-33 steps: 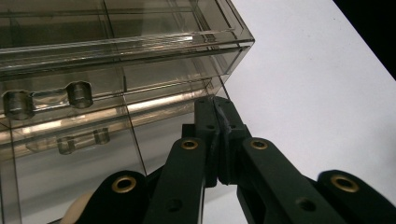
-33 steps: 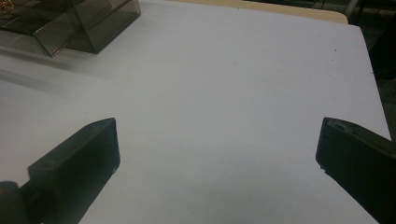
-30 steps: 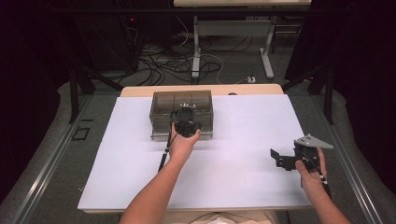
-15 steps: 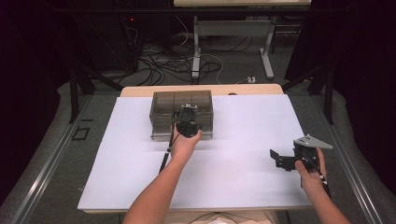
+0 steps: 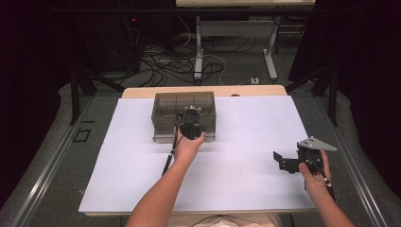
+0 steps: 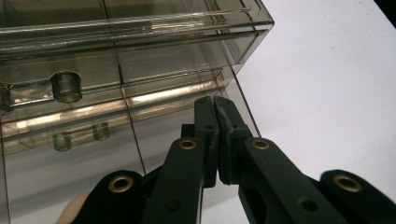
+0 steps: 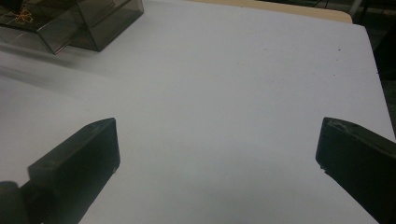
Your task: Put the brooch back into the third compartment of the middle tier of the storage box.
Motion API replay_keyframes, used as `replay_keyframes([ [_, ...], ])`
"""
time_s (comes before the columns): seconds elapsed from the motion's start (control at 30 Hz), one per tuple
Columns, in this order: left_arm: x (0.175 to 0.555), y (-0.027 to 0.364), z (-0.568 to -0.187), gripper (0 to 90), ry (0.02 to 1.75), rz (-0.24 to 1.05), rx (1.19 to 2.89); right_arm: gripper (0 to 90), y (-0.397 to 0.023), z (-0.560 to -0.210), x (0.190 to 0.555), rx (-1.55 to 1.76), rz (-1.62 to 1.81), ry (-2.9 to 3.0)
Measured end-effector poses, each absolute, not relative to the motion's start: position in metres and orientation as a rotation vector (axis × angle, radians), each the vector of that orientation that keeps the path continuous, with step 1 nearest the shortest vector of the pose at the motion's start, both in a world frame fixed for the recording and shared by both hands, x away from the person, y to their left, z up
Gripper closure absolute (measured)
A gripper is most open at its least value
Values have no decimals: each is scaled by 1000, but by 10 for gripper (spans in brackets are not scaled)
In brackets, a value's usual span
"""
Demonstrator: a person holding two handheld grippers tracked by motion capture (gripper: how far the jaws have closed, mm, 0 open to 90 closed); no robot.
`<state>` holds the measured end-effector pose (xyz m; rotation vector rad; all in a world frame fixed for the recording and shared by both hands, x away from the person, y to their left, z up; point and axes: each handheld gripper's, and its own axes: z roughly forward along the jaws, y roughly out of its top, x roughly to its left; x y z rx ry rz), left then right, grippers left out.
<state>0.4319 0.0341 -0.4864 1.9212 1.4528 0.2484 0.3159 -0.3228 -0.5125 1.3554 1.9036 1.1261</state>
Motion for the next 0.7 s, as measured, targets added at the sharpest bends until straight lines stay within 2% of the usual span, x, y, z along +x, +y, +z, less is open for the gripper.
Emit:
replay_keyframes([
  [0.7,426,40,-477,659,1401,280,1906,0,-323,-513,316,1347,1124,1908],
])
